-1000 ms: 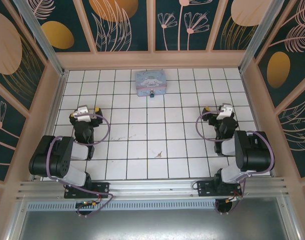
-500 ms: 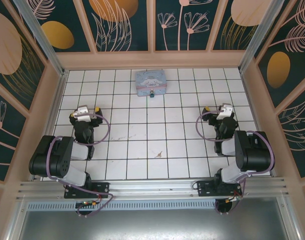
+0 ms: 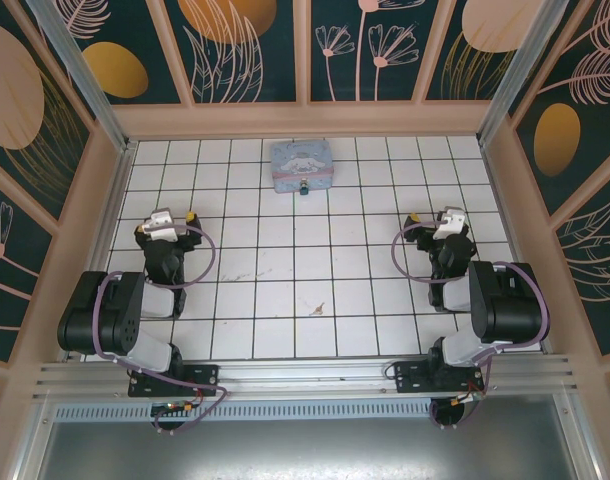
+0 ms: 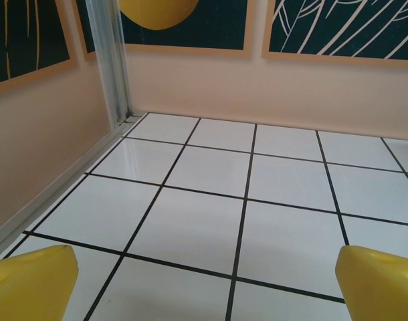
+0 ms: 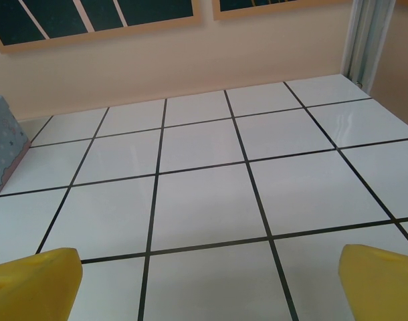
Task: Unlock the padlock with the key
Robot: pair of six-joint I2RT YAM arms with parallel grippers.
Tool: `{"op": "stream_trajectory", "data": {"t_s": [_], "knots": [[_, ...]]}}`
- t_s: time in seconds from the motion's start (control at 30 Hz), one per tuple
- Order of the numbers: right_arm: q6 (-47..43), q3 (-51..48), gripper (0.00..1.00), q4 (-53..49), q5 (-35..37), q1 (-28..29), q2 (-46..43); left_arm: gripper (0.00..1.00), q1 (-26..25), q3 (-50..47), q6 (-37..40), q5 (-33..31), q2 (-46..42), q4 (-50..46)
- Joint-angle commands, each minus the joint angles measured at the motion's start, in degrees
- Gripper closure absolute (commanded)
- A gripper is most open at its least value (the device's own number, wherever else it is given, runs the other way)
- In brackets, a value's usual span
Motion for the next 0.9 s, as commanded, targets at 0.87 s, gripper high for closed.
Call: {"op": "stream_trajectory", "data": {"t_s": [0.87], "knots": [[29.82, 61.90, 0.08, -53.32, -21.51, 10.32, 25.29, 0.01, 0.24, 46.19, -26.25, 18.24, 9.38, -54.34]]}}
